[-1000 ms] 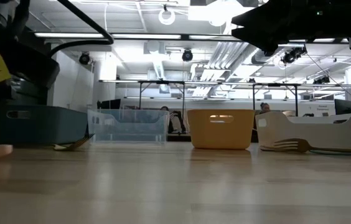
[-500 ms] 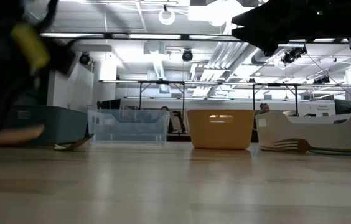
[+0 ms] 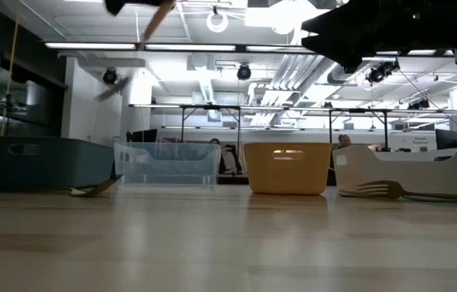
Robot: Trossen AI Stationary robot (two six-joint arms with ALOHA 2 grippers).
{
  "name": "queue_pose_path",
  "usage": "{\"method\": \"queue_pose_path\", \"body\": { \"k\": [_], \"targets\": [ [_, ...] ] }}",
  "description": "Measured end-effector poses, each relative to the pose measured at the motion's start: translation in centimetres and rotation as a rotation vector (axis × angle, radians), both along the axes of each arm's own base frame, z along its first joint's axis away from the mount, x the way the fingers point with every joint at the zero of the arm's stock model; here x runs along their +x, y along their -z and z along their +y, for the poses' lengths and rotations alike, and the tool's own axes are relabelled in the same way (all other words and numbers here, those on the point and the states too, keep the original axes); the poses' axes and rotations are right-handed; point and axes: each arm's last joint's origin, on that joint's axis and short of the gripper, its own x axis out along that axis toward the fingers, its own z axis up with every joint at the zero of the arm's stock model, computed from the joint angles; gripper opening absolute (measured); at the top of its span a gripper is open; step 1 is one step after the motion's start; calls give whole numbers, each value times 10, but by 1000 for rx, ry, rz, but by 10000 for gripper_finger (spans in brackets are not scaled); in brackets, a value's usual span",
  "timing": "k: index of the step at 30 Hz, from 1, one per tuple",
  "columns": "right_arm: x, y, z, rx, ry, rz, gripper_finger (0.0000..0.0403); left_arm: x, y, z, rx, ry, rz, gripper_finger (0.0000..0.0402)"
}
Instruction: Sort silverware by color (type)
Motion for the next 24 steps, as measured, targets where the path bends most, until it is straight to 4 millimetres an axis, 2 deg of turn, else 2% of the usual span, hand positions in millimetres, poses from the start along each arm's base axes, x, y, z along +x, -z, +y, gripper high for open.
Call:
{"method": "queue_pose_path", "body": {
  "k": [4, 10, 14, 24],
  "targets": [
    [0, -1, 0, 12, -1, -13, 210, 8, 6, 11, 68, 64, -209, 57],
    [0, -2, 2, 38, -68, -25, 210, 8, 58, 37, 24, 94, -405, 57],
    [0, -2, 5, 41, -178, -29, 210, -3, 74, 49, -5, 105, -535, 57],
    [0, -3, 6, 37, -207, -37, 210, -9, 73, 53, 19, 149, -590, 57]
  ]
}}
